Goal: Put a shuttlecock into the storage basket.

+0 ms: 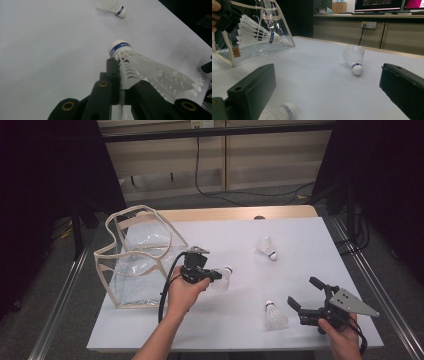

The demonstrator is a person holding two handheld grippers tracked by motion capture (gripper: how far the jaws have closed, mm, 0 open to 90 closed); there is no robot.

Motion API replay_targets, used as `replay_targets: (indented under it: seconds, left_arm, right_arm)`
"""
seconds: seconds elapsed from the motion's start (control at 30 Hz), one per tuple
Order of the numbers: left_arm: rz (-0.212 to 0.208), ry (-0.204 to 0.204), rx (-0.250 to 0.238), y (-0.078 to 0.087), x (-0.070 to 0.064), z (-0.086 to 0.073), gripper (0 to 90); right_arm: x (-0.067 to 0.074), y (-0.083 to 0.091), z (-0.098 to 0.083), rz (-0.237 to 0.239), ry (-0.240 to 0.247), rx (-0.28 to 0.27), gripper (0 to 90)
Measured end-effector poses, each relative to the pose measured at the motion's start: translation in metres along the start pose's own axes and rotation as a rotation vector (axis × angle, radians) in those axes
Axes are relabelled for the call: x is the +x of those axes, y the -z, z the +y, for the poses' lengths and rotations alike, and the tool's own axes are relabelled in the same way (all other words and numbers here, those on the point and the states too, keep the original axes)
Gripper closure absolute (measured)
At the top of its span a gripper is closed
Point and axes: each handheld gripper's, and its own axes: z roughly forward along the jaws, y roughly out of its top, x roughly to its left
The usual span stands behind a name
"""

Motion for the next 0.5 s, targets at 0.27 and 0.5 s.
replay_targets:
  seconds: [0.27,0.5]
  left_arm:
    - [-0.008,-0.005,0.036,0.008,-0.001,0.014,88.8]
    - [-0.009,-0.010,0.069,0.010,-0.001,0.021,88.8]
  right_arm:
    - [0.000,0.000,0.000,0.000,0.002,0.003,0.3]
    - [0.000,0.000,0.000,-0.001,0.003,0.000,0.3]
